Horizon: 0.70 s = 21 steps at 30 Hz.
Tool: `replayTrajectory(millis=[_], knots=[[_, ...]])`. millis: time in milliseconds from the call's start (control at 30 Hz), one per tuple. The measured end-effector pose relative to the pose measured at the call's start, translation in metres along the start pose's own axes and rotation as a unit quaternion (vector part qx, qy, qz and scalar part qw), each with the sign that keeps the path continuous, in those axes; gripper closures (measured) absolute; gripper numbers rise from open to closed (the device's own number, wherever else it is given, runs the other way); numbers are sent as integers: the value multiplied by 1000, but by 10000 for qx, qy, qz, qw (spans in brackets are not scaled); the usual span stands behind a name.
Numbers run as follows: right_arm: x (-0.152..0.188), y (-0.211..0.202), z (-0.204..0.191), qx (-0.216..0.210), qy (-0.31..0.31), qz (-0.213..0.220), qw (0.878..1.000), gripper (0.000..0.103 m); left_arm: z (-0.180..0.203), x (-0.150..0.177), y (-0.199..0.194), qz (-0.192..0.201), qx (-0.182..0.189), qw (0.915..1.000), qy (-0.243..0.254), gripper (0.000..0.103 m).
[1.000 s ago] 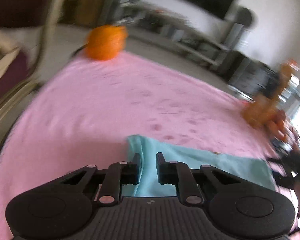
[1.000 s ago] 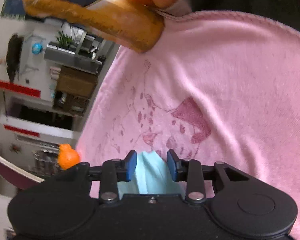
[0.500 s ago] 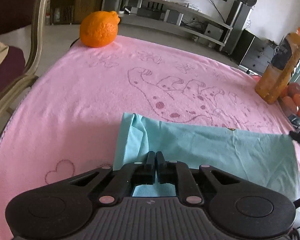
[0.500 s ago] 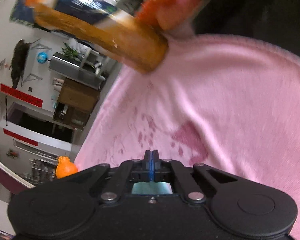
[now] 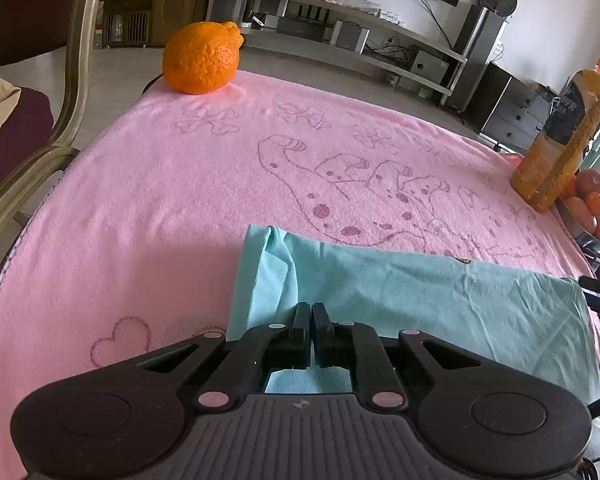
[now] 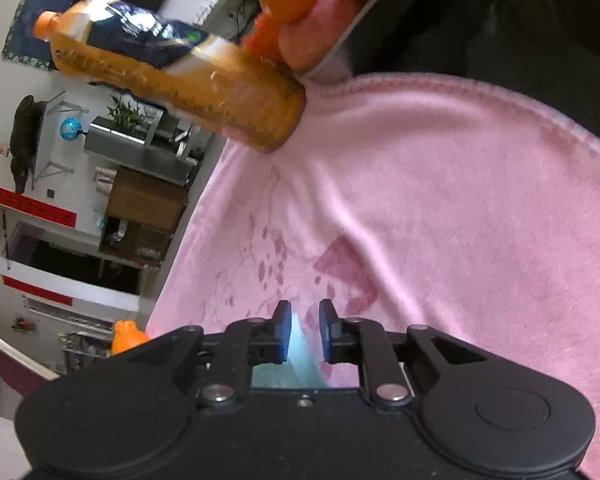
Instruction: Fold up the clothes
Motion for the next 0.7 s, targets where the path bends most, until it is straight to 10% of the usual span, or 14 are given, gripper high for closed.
replayTrajectory(millis=[500, 700], knots=[[11, 3, -17, 898, -1076, 733, 9874, 100, 3, 0, -1, 21, -73, 9999, 120, 91], [37, -34, -51, 539, -1621, 816, 9819, 77, -1, -11, -37, 639, 25, 9979, 131, 78]])
Point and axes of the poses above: each gripper's, at about its wrist camera, not at the fingertips, and y roughly the way its jaws point, z to its right, x to its underside, the point moved 5 cm from there along y, roughly the way its jaws point, and after that the axes turned 12 degrees about y, right-handed, at the moved point
